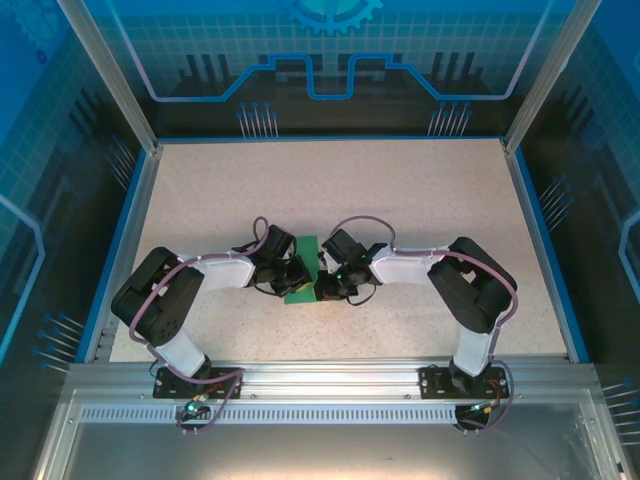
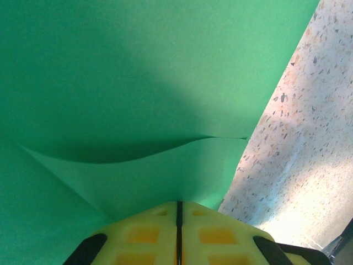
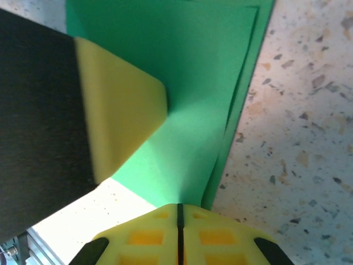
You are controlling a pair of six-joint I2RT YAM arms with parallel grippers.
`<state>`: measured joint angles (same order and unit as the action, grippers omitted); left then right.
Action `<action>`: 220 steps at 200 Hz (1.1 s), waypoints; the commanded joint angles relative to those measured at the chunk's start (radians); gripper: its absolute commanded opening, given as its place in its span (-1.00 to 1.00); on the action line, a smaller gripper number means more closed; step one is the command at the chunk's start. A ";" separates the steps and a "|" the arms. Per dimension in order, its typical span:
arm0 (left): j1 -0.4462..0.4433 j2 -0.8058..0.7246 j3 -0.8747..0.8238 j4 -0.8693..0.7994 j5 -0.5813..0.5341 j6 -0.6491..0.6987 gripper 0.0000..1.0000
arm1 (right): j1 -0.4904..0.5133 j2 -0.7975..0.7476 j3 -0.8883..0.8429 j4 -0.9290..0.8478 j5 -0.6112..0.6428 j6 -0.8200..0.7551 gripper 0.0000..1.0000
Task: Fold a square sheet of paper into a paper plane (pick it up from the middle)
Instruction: Fold the triangle a second time at the center of the table.
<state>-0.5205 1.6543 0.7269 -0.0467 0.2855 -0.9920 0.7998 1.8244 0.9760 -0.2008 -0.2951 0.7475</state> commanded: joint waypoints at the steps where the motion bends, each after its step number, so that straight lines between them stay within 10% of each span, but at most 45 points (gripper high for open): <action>1: 0.006 0.024 0.004 -0.049 -0.025 0.021 -0.78 | -0.001 0.017 -0.015 -0.020 0.004 -0.008 -0.84; 220: 0.198 -0.079 -0.150 0.168 -0.095 0.318 -0.69 | -0.024 0.078 -0.050 -0.173 0.089 0.026 -0.87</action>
<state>-0.3595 1.6100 0.6041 0.1440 0.3092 -0.7311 0.7910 1.8332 0.9688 -0.2024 -0.2958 0.7601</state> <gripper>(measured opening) 0.153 0.066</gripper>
